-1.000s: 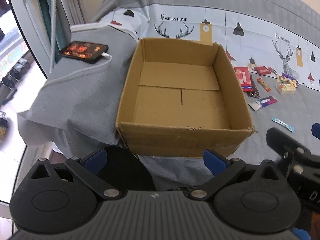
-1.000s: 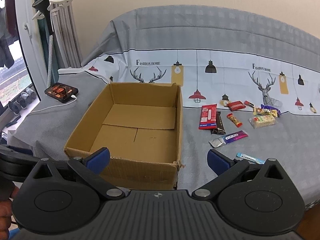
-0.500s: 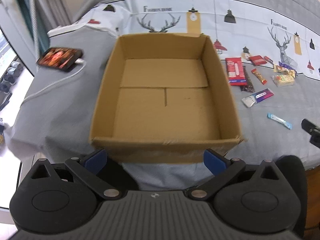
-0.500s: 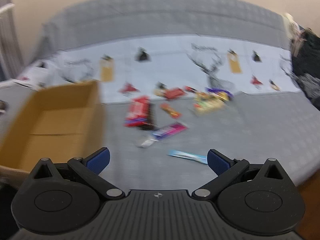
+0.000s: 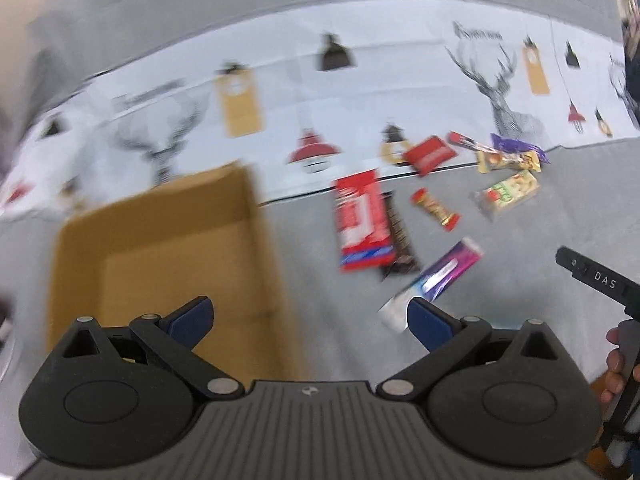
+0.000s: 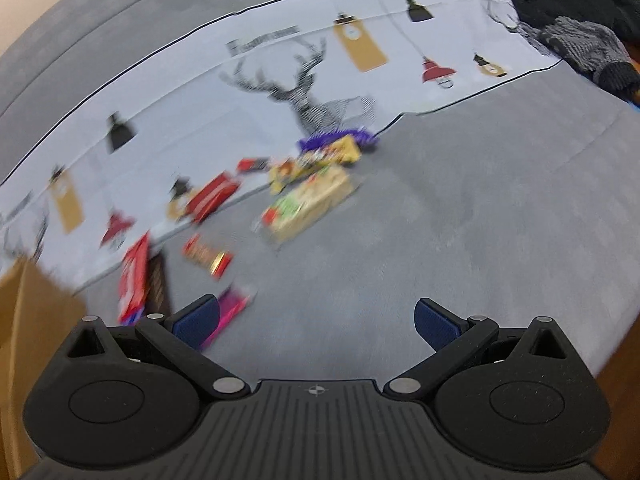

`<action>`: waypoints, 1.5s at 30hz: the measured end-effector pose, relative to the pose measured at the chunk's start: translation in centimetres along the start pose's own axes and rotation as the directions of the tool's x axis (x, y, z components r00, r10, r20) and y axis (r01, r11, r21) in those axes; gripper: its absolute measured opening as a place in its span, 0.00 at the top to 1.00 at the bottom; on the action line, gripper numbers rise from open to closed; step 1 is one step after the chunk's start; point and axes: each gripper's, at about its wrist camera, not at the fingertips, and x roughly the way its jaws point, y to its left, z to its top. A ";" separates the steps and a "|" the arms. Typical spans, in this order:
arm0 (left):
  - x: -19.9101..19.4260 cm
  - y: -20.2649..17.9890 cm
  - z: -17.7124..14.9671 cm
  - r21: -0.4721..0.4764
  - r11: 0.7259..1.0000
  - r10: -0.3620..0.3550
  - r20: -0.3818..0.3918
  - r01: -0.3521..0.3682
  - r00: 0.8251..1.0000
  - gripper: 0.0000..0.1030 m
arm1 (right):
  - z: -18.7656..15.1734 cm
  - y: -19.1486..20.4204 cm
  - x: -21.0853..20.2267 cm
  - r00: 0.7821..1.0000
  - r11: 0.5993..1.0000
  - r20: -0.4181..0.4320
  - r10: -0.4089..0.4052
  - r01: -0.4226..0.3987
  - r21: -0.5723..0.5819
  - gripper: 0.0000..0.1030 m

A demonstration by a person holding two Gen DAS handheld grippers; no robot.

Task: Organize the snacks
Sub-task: 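Grasp the red spicy-strip packet with the left tool while the right tool grasps the peanut bar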

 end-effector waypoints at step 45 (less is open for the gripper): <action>18.5 -3.5 7.1 -0.045 0.998 0.023 -0.204 -0.033 0.979 0.21 | 4.2 1.9 9.8 0.992 0.994 -0.079 -0.095 0.090 -0.059 0.63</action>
